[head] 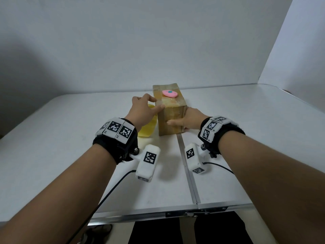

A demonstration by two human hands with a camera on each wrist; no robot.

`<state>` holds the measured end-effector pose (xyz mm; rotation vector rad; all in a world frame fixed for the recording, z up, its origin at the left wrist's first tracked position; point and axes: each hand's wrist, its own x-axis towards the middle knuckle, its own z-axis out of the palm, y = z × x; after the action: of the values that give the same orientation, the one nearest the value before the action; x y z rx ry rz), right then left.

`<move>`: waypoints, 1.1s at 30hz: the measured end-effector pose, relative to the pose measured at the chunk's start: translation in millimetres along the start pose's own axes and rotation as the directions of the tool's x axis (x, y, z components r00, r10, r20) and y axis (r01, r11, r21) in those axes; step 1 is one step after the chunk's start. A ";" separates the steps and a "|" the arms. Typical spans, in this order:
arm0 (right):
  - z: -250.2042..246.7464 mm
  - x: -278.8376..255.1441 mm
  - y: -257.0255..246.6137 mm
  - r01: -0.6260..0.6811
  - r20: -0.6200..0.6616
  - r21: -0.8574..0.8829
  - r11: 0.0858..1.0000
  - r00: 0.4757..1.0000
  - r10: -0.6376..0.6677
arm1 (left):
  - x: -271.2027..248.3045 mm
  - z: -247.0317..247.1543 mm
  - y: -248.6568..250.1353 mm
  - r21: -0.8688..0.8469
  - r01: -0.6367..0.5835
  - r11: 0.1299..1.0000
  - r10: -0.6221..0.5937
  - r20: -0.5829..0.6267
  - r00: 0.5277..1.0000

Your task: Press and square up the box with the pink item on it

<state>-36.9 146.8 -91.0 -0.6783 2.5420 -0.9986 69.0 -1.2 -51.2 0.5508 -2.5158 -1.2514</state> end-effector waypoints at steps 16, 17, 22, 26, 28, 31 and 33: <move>3.4 -6.6 -5.1 -0.028 -0.052 -0.043 0.999 0.998 0.026 | -2.3 -1.2 1.4 -0.009 0.013 1.000 -0.013 0.000 1.000; 2.8 -6.5 -3.8 -0.035 -0.049 -0.061 0.998 0.998 0.032 | -2.7 -1.1 1.6 -0.013 0.012 1.000 -0.012 -0.001 1.000; -4.1 -10.2 -5.0 -0.065 0.006 -0.142 0.988 0.998 0.066 | -2.8 -2.8 0.8 -0.044 0.021 0.999 -0.021 0.003 1.000; -6.6 -11.8 -6.0 -0.056 0.053 -0.195 0.979 0.996 0.068 | -2.6 -13.8 -6.4 -0.117 0.046 0.992 -0.053 -0.054 0.997; -8.1 -11.1 -5.9 -0.053 0.108 -0.146 0.988 0.992 0.069 | -2.8 -24.1 -15.3 -0.194 0.035 0.980 -0.069 -0.167 0.984; -11.5 -11.7 -8.0 -0.030 0.156 -0.085 0.996 0.987 0.043 | -6.8 -40.7 -20.6 -0.283 -0.042 0.958 -0.056 -0.330 0.942; -15.2 -9.4 -6.8 -0.019 0.109 -0.074 0.997 0.994 0.027 | -9.4 -50.6 -13.2 -0.296 -0.111 0.949 -0.023 -0.414 0.910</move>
<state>-33.8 155.8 -74.5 -0.7023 2.4947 -0.8407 100.7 -39.7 -32.9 0.6018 -1.9247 -1.3217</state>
